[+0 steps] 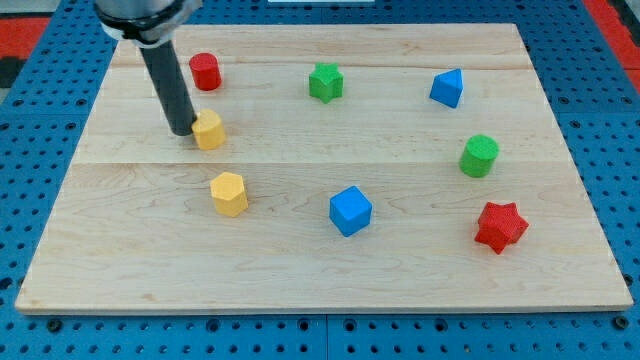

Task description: Move the yellow heart slightly right

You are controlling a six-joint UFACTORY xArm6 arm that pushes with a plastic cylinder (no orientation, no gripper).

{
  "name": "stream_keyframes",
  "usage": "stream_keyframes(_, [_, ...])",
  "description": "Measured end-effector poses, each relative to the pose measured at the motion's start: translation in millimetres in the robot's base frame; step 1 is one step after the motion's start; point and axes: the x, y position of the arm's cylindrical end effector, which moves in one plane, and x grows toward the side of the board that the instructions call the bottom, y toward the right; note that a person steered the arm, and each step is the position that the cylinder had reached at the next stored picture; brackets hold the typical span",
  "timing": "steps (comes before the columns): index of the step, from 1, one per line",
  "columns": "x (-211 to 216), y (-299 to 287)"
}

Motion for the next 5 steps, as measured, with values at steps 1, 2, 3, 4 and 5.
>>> stream_keyframes(1, [-2.9,13.2])
stream_keyframes(2, [-3.9,18.7])
stream_keyframes(3, [-3.9,36.2])
stream_keyframes(4, [-3.5,50.8])
stream_keyframes(5, [-12.8,13.4])
